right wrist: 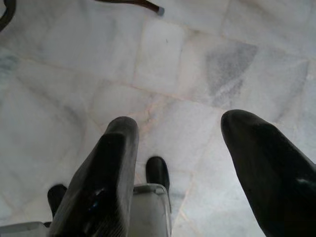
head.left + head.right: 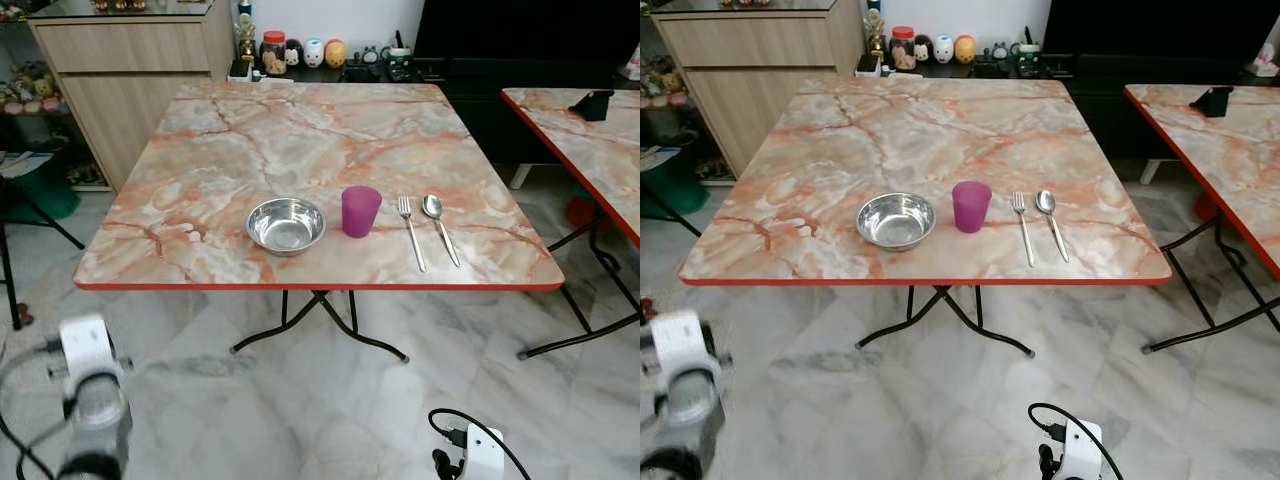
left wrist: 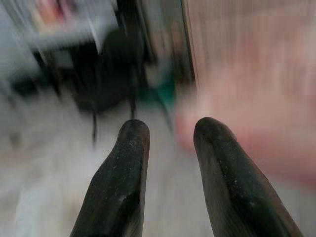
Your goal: Setting the table
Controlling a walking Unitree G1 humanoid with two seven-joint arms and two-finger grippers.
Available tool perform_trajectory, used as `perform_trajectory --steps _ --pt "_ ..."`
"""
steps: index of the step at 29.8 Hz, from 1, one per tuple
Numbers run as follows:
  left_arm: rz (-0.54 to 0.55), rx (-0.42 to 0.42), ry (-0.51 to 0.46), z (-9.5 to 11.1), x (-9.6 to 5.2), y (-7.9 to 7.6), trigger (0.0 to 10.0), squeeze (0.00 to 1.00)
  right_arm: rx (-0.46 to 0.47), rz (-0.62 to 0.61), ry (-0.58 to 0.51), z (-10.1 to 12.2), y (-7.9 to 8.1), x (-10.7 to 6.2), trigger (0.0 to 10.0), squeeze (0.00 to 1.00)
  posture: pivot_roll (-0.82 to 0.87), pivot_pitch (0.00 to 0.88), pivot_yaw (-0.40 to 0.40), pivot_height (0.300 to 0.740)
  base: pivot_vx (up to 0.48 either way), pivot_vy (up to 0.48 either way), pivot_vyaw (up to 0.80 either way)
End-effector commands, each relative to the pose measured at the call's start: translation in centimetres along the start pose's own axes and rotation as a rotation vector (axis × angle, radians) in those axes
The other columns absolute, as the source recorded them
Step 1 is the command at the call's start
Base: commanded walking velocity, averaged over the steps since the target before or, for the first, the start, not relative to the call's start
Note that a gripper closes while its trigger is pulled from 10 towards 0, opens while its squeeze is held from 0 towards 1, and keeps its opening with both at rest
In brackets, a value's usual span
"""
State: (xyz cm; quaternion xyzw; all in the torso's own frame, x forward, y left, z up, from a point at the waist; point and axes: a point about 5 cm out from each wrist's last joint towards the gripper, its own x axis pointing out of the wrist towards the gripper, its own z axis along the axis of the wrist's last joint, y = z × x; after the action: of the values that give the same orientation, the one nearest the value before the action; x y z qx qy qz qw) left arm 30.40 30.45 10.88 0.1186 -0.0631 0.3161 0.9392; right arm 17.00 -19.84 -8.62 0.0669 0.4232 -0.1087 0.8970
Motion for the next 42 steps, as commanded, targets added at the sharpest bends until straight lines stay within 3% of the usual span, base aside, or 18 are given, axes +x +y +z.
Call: perform_trajectory --steps 1,4,5,6,8,9,10,15,20,27,28,29,30,32,40,41,42 --pt "-0.011 -0.016 -0.158 3.5 1.3 -0.6 10.0 0.0 -0.006 0.0 0.013 -0.2 0.0 0.0 10.0 0.0 0.04 0.0 -0.031 0.74 0.0 0.0 0.0" --pt "-0.071 -0.067 -0.256 6.3 1.8 -1.8 10.0 0.0 -0.006 0.002 0.015 -0.3 0.0 -0.1 10.0 0.0 0.04 0.0 -0.029 0.74 0.0 0.0 0.0" --pt "-0.15 -0.13 -0.279 7.5 1.7 -3.2 10.0 0.0 -0.006 0.003 0.017 -0.4 0.1 -0.1 10.0 0.0 0.04 0.0 -0.028 0.74 0.0 0.0 0.0" --pt "-0.15 -0.13 -0.279 7.5 1.7 -3.2 10.0 0.0 -0.006 0.003 0.017 -0.4 0.1 -0.1 10.0 0.0 0.04 0.0 -0.028 0.74 0.0 0.0 0.0" --pt "-0.362 -0.245 -0.256 8.7 0.5 -6.8 10.0 0.0 -0.007 0.003 0.022 -0.5 0.1 -0.1 10.0 0.0 0.04 0.0 -0.022 0.74 0.0 0.0 0.0" --pt "-0.391 -0.253 -0.252 8.8 0.3 -7.3 10.0 0.0 -0.007 0.003 0.022 -0.5 0.1 -0.1 10.0 0.0 0.04 0.0 -0.021 0.74 0.0 0.0 0.0" --pt "-0.473 -0.284 -0.227 8.9 -0.6 -8.7 10.0 0.0 -0.007 0.002 0.023 -0.5 0.1 -0.1 10.0 0.0 0.03 0.0 -0.02 0.74 0.0 0.0 0.0" --pt "-0.605 -0.395 -0.13 8.9 -3.1 -12.2 10.0 0.0 -0.006 0.002 0.026 -0.6 0.0 -0.1 10.0 0.0 0.03 0.0 -0.017 0.74 0.0 0.0 0.0" --pt "-0.677 -0.434 -0.116 9.2 -4.2 -13.2 10.0 0.0 -0.007 0.005 0.032 -0.8 0.1 -0.2 10.0 0.0 0.04 0.0 -0.015 0.74 0.0 0.0 0.0" --pt "-0.714 -0.429 -0.075 9.2 -4.2 -13.3 10.0 0.0 -0.005 0.006 0.04 -1.1 0.1 -0.2 10.0 0.0 0.04 0.0 -0.015 0.74 0.0 0.0 0.0" --pt "-0.713 -0.453 -0.033 9.0 -4.1 -13.5 10.0 0.0 -0.005 0.007 0.042 -1.1 0.1 -0.3 10.0 0.0 0.05 0.0 -0.017 0.74 0.0 0.0 0.0" --pt "-0.711 -0.454 -0.015 8.9 -4.1 -13.6 10.0 0.74 -0.004 0.008 0.042 -1.1 0.1 -0.3 10.0 0.0 0.05 0.0 -0.017 0.74 0.0 0.0 0.0" --pt "-0.713 -0.458 -0.006 8.9 -4.1 -13.7 10.0 1.0 -0.005 0.008 0.043 -1.2 0.2 -0.3 10.0 0.0 0.05 0.0 -0.017 0.74 0.0 0.0 0.0" --pt "-0.725 -0.488 0.009 9.0 -4.2 -13.8 10.0 1.0 -0.005 0.008 0.045 -1.2 0.2 -0.3 10.0 0.0 0.05 0.0 -0.018 0.74 0.0 0.0 0.0" --pt "-0.698 -0.479 -0.002 9.3 -4.2 -13.5 10.0 1.0 -0.004 0.009 0.044 -1.0 0.3 -0.2 10.0 0.0 0.04 0.0 -0.018 0.74 0.0 0.0 0.0" --pt "-0.694 -0.489 -0.005 9.3 -4.2 -13.4 10.0 0.36 -0.005 0.009 0.044 -1.0 0.3 -0.2 10.0 0.0 0.04 0.0 -0.019 0.74 0.0 0.0 0.0" --pt "-0.694 -0.489 -0.005 9.3 -4.2 -13.4 10.0 0.36 -0.005 0.009 0.044 -1.0 0.3 -0.2 10.0 0.0 0.04 0.0 -0.019 0.74 0.0 0.0 0.0"
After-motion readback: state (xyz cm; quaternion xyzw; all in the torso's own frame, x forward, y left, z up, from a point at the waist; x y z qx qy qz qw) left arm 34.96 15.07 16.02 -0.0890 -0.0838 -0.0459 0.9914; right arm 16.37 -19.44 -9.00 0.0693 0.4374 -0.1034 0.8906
